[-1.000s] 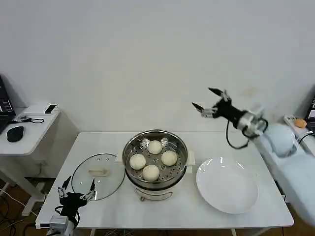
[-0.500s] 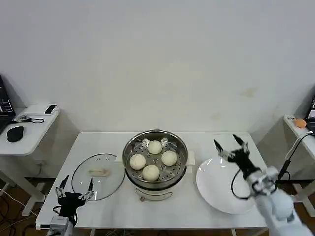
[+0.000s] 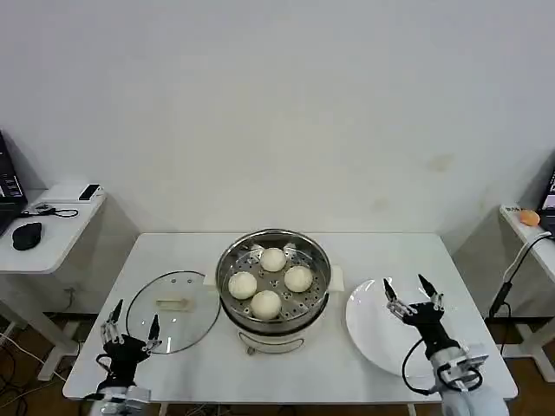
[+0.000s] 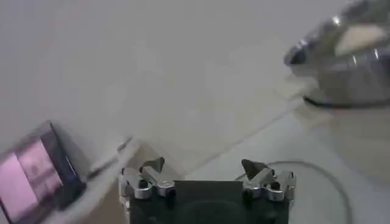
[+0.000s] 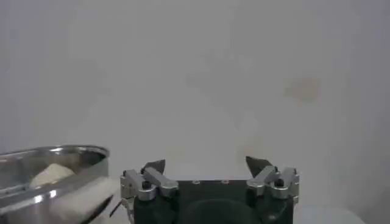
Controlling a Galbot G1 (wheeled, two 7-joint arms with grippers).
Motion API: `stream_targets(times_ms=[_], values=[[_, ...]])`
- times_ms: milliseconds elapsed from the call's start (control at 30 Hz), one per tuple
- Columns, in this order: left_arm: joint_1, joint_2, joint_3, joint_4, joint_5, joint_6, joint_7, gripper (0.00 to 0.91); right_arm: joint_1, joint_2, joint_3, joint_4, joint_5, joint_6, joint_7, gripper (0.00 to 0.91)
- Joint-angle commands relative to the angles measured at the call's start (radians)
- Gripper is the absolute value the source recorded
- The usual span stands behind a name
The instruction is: Take steamed baozi put them in steamer then cover it.
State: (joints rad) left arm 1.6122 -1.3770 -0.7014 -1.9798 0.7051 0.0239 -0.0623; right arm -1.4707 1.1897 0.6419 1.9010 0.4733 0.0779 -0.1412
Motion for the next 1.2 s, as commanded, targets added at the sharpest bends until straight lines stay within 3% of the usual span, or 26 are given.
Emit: stream_targets(times_ms=[33, 433, 833, 1200], values=[[-0.061, 0.082, 0.042, 0.172, 0.549, -0.037, -0.064, 0.907, -0.052, 0.053, 0.002, 0.051, -0.032, 0.023, 0.025, 0.907], [-0.189, 0.122, 0.084, 0.290, 0.603, -0.058, 0.037, 0.907, -0.095, 0.083, 0.002, 0.067, -0.088, 0.054, 0.029, 0.907], [-0.365, 0.139, 0.125, 0.404, 0.602, -0.035, 0.074, 0.907, -0.120, 0.108, 0.020, 0.073, -0.102, 0.034, 0.019, 0.907], [-0.413, 0.135, 0.142, 0.451, 0.599, -0.024, 0.099, 0.907, -0.119, 0.117, 0.036, 0.068, -0.102, 0.035, 0.018, 0.907]])
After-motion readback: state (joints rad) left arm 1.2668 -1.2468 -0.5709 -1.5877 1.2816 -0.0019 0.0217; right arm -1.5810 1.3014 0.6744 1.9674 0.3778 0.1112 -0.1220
